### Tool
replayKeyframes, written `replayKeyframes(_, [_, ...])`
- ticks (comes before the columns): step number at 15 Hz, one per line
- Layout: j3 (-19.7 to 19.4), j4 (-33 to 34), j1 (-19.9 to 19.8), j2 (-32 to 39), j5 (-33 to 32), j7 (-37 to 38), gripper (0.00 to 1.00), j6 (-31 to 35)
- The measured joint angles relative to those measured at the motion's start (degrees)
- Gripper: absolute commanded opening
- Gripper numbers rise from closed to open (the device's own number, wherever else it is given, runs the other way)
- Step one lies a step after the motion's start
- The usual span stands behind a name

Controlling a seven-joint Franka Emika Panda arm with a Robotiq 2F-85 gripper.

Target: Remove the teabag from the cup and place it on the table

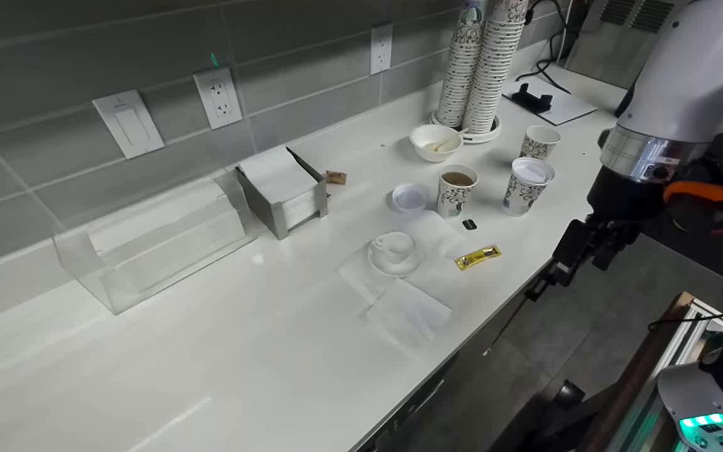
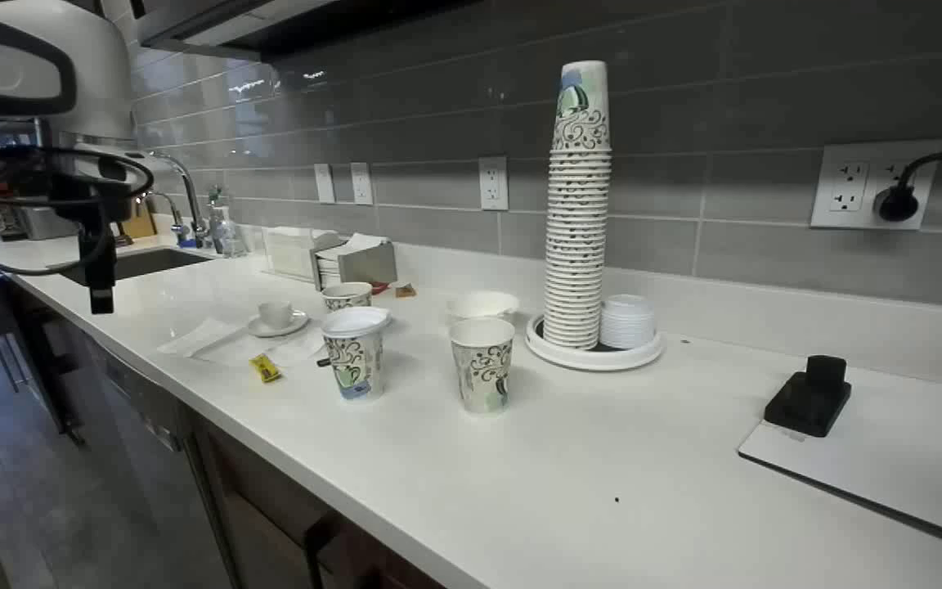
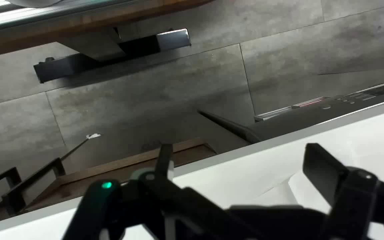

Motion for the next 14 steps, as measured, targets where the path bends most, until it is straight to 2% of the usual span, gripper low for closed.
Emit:
replayKeyframes(12, [0.0,0.0,0.0,0.0,0.0,0.0,1.0,0.0])
replayKeyframes(14, [0.7,0.0,-0.1,0.1,0.0,0.0,1.0,2.4])
